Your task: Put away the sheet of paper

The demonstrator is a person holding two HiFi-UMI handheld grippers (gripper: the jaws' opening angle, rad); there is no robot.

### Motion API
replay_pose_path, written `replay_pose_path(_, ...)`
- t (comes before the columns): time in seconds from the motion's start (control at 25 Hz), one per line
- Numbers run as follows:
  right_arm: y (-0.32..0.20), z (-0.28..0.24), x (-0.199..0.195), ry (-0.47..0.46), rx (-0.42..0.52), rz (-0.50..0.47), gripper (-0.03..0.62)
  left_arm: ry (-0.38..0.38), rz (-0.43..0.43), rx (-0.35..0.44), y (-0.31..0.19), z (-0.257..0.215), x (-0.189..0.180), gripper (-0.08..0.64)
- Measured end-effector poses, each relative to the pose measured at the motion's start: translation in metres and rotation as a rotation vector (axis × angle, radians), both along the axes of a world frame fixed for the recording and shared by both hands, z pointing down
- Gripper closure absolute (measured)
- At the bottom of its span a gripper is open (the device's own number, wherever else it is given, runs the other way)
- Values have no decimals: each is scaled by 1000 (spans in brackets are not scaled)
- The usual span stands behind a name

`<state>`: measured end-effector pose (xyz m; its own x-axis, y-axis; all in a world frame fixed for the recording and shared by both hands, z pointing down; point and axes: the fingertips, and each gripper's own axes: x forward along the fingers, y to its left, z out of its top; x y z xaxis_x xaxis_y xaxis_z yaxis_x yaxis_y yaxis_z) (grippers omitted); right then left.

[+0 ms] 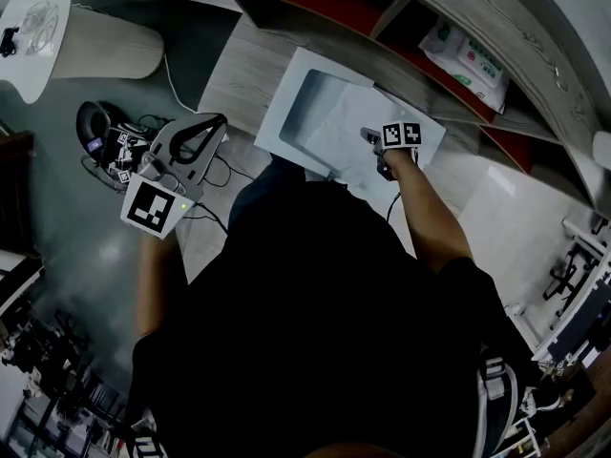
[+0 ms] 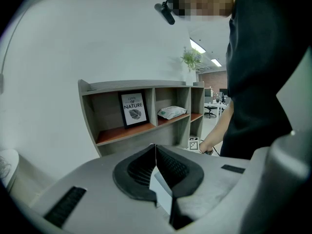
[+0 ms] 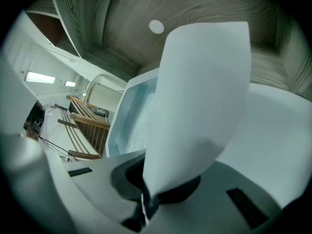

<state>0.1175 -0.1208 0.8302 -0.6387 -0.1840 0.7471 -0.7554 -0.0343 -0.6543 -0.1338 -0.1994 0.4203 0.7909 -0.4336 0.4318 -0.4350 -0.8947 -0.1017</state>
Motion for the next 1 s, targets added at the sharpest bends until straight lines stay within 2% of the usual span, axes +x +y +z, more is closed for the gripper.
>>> replay_pose_path(1.0, -30, 12, -40, 0, -15, -52, 578, -53, -8, -4, -5, 14, -37, 538)
